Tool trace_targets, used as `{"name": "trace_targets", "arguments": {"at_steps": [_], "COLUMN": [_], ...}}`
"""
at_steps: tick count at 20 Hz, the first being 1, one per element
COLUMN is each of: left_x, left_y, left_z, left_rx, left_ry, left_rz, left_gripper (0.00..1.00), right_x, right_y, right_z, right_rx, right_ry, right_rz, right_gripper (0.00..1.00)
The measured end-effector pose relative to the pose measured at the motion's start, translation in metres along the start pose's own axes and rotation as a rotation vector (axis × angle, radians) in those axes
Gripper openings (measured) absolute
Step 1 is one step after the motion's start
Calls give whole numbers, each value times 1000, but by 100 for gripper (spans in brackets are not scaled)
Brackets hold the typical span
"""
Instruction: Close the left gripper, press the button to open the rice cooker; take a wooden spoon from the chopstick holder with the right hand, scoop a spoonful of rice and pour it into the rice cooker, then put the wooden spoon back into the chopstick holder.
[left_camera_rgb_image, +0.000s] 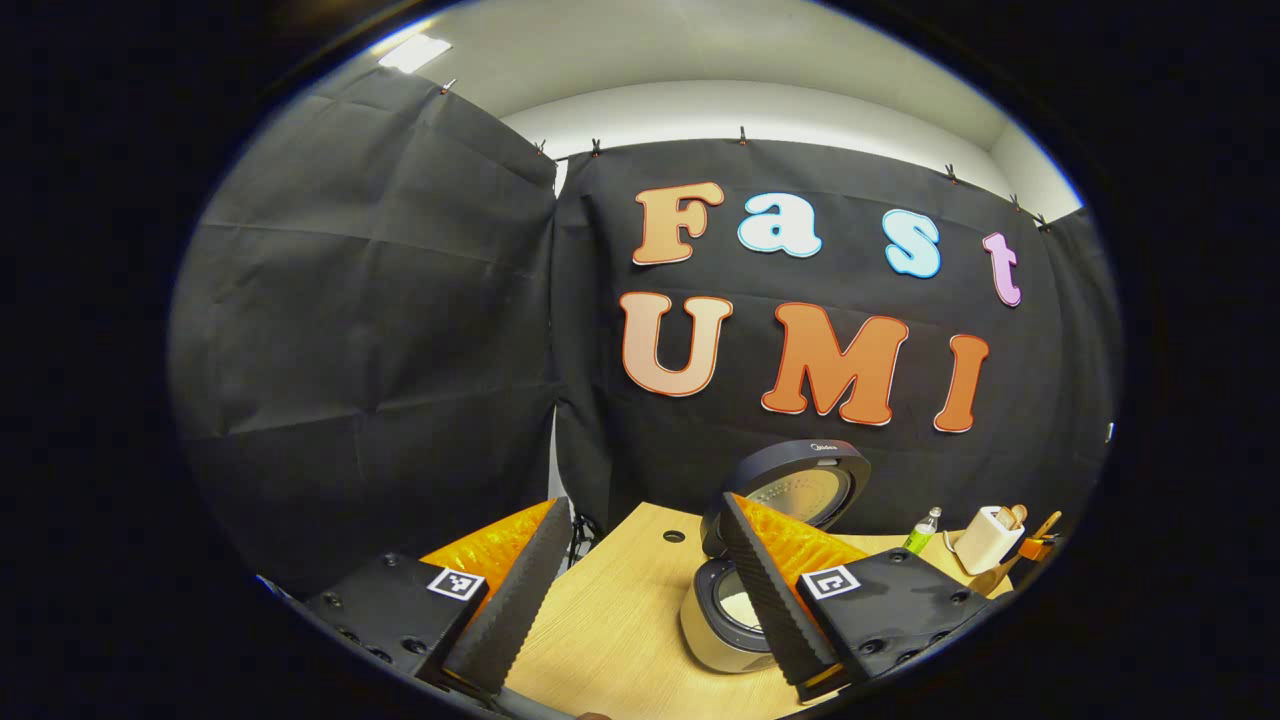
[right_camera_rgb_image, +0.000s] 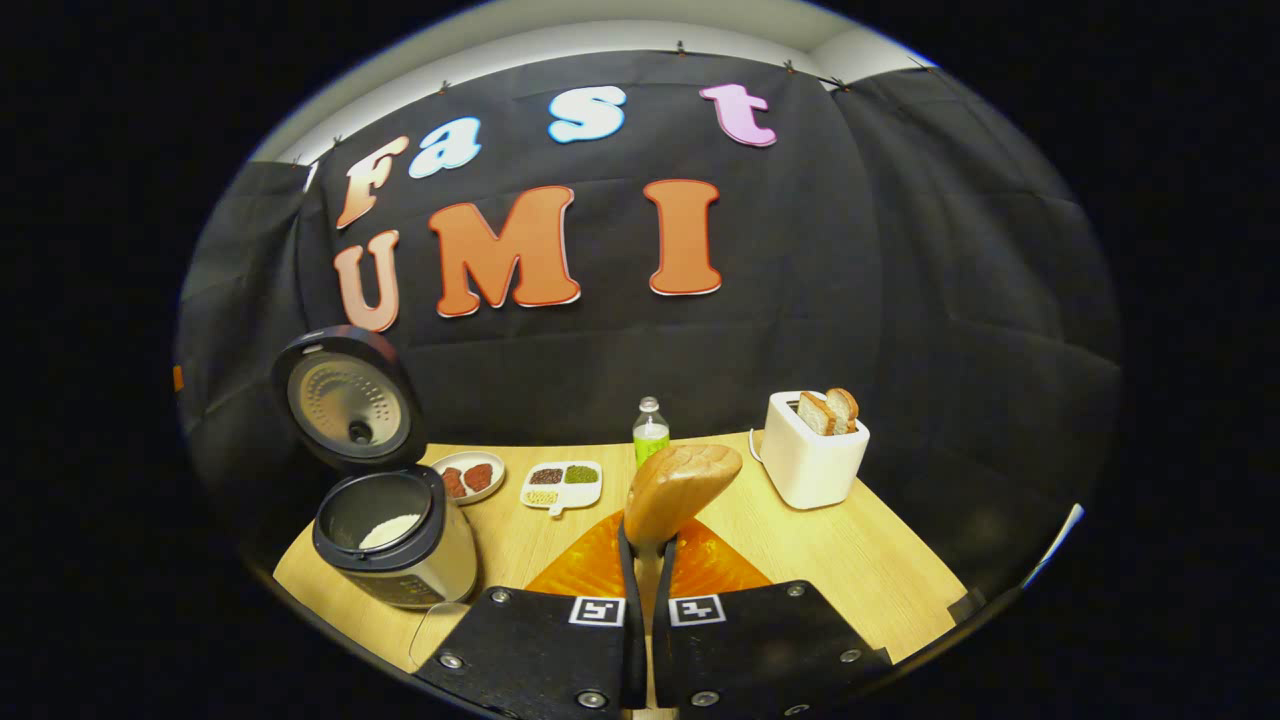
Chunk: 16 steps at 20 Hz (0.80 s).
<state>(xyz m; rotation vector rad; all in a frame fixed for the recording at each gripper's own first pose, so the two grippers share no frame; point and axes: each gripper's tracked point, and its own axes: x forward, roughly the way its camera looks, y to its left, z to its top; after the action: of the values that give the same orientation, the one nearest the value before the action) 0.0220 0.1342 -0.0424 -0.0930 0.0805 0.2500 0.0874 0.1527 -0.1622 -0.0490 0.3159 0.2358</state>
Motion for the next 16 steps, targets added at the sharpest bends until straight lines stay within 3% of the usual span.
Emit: {"name": "trace_targets", "arguments": {"at_steps": [7, 16], "left_x": [4, -3], "left_y": [5, 17], "left_z": [-10, -11], "left_rx": [20, 91], "left_ry": [20, 26], "left_rz": [-28, -26], "left_gripper": [97, 97], "right_x": [-32, -30], "right_y": [53, 56], "right_z": [-49, -124], "right_rx": [-111, -254], "right_ry": [67, 195], "right_rz": [52, -37], "right_gripper": [2, 2]}}
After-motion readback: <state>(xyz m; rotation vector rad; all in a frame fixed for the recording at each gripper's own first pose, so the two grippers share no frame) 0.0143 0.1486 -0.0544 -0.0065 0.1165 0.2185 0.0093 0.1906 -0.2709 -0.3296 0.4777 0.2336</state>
